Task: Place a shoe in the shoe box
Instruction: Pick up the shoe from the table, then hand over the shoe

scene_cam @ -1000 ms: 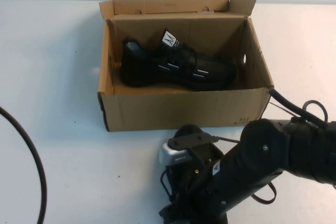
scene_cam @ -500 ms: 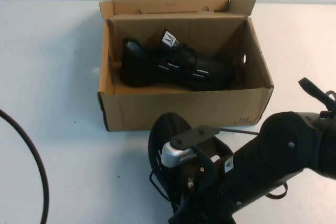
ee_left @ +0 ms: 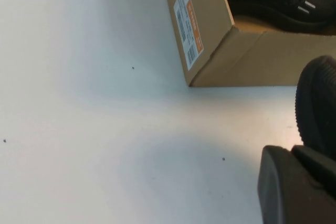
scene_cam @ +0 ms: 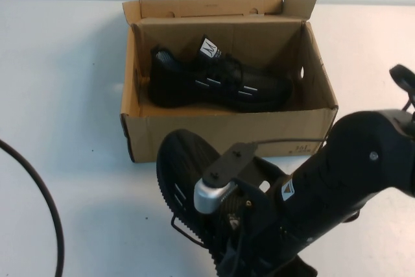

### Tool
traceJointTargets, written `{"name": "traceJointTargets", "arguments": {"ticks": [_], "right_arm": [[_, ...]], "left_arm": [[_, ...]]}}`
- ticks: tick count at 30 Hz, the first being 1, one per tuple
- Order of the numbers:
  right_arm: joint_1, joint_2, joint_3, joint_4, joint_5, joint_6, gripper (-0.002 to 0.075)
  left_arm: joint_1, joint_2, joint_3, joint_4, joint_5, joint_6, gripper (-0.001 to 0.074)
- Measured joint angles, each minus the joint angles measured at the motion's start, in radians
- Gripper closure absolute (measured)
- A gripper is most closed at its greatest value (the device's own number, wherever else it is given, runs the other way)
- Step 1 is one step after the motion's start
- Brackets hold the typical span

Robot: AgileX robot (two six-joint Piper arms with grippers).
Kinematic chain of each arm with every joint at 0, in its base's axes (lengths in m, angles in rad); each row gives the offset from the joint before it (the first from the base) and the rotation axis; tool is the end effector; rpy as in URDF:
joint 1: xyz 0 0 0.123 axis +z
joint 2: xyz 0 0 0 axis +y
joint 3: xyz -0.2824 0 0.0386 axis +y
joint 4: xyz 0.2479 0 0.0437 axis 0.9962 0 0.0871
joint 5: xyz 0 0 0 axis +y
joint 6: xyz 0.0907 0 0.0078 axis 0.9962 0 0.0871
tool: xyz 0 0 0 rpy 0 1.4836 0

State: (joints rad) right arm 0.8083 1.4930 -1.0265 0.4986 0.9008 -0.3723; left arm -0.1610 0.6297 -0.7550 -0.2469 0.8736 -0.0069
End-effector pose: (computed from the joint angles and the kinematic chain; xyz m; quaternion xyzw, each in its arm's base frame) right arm 0.1734 0.2310 0.2559 -0.4310 0.8654 0.2388 0.0909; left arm 0.1022 -0.0339 0.3409 0.0392 0.8911 -0.1557 0.4244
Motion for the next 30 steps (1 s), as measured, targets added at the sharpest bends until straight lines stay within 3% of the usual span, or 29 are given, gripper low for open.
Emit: {"name": "traceJointTargets", "arguments": {"ticks": [15, 24, 30], "right_arm": [[0.0, -0.002, -0.192, -0.222, 0.254, -0.198, 0.0701], [0.041, -0.102, -0.217, -0.418, 0.339, -0.284, 0.0702], [0.087, -0.194, -0.218, -0.505, 0.35, -0.336, 0.0703]], "left_arm": [[0.0, 0.0, -0.005, -0.026, 0.075, 0.0, 0.0737], [0.0, 0.037, -0.006, -0.178, 0.148, 0.064, 0.0738], [0.0, 0.13, -0.006, -0.366, 0.186, 0.225, 0.0738]]}}
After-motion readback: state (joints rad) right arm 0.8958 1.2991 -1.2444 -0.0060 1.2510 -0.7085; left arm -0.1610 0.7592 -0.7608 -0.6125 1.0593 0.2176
